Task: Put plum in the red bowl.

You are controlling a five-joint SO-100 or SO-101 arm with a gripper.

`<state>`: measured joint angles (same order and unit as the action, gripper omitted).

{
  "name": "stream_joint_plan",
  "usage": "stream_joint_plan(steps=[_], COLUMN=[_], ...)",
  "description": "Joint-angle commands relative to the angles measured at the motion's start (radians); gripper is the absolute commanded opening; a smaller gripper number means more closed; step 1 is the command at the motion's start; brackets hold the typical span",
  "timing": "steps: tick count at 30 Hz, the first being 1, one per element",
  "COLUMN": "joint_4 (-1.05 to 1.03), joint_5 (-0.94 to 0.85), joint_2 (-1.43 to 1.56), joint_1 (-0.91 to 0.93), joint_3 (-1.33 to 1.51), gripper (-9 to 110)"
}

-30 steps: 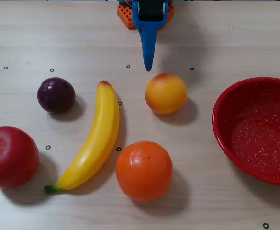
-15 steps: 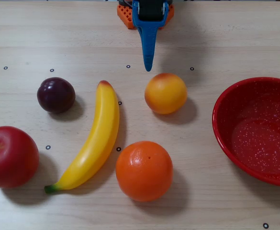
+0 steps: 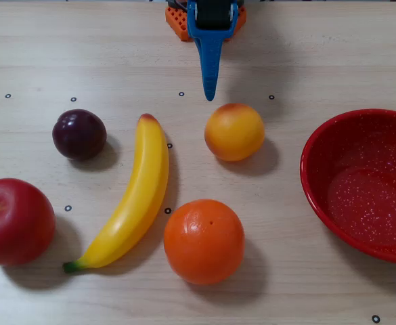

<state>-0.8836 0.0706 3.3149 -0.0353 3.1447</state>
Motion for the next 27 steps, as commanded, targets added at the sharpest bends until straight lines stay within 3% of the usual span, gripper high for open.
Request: stream_joint_plan(steps=[1,27], joint_4=[0.023,0.023], joint_5=[-0.025,-0.044], joint_2=[0.017,0.017], joint_1=[-0.034,-0.041], joint_3=[0.041,0.041], gripper=[0,0])
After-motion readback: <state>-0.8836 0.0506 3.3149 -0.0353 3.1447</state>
